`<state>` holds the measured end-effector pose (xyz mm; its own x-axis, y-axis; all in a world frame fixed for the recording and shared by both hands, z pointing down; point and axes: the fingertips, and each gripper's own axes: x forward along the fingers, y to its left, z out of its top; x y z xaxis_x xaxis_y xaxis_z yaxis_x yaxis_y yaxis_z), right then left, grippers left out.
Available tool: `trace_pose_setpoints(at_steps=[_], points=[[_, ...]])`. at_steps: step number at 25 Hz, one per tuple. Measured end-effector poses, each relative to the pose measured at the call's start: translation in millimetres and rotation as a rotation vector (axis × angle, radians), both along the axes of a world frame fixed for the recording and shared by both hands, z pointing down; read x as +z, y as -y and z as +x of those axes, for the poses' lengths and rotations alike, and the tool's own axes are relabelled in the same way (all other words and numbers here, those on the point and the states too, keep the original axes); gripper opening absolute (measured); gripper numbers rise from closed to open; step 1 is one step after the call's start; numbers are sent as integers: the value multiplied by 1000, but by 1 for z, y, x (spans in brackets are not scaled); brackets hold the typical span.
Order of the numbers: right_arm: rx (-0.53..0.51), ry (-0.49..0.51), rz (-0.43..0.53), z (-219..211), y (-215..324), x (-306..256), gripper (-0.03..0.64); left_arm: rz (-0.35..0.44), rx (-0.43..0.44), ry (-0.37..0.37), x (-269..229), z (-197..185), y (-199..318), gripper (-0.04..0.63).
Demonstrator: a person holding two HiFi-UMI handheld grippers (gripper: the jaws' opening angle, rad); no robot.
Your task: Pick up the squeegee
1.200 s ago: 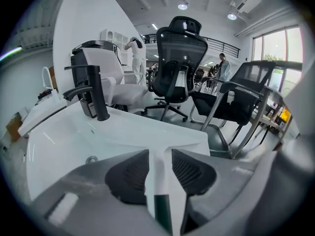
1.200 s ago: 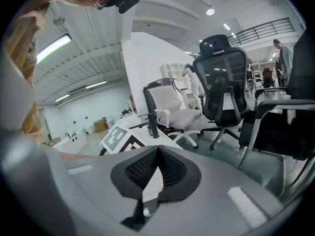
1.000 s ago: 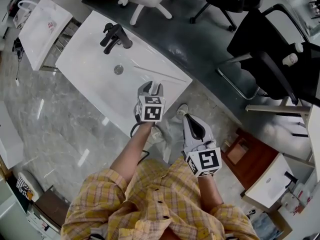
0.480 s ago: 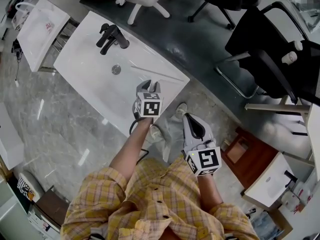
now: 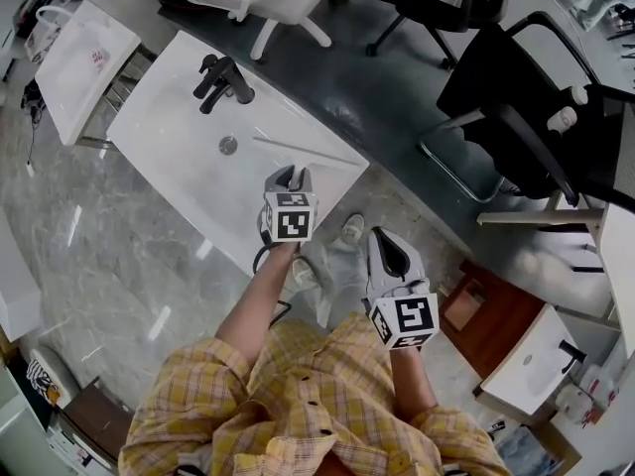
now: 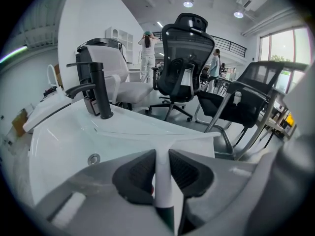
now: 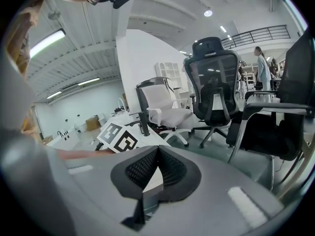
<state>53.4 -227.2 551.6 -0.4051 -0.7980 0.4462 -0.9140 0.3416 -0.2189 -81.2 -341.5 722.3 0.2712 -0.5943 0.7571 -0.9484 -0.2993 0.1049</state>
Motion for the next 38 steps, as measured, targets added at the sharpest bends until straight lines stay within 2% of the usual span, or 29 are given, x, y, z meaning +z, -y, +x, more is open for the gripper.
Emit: trace_pose_setpoints(at_steps=[24,38], points=[[23,-15,151,-22,-49,-72,0,228,7,-108,-140,-10,-41,86],[55,37,197,-25,-63,-101,0,340,46,-157,-207,-11,-78,86]])
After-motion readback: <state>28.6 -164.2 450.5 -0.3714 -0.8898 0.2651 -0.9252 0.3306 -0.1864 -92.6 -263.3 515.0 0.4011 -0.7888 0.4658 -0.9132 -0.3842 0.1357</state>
